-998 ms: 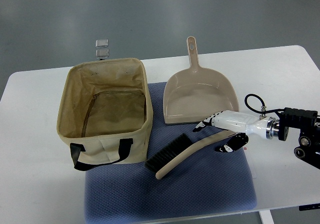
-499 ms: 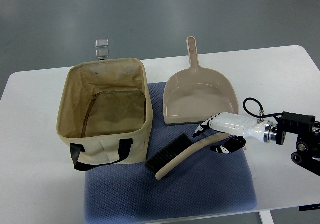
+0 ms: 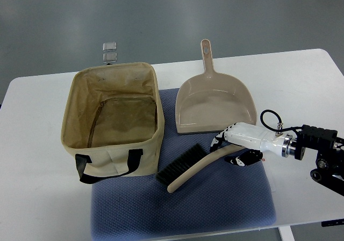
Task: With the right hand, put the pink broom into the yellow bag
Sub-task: 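Close the right hand fingers around the brush handle, then lift the brush with the right hand and carry it over the bag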
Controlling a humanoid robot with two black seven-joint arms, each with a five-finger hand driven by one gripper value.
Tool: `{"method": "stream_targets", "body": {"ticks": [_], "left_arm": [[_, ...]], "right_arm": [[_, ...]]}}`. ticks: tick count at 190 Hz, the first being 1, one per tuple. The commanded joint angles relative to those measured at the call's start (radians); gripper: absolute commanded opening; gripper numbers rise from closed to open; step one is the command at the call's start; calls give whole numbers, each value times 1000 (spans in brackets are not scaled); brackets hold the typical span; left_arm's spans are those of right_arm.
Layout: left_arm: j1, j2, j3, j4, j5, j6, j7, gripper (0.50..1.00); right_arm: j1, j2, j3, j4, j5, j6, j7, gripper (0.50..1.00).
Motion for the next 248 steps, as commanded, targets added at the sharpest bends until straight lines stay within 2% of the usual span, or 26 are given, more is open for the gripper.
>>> {"method": "stream_targets", "body": {"ticks": [1,49,158,188,225,248], "left_arm": [[0,0,0,-2,0,0,0,1000],[0,0,0,0,0,0,0,1000],[1,0,0,0,0,0,0,1000],[0,0,0,0,0,0,0,1000],[0,0,0,0,0,0,0,1000],[0,0,0,0,0,0,0,1000]], "right_arm": [[-1,-1,1,0,0,-1,-1,611],[2,-6,1,0,0,-1,2,500],[33,-52,59,9,47,-3,41,500],[55,-90,84,9,132,36,42,500],[99,-142,102,6,217,45,45,500],[162,-194,125,-2,313,99,50,500]]}}
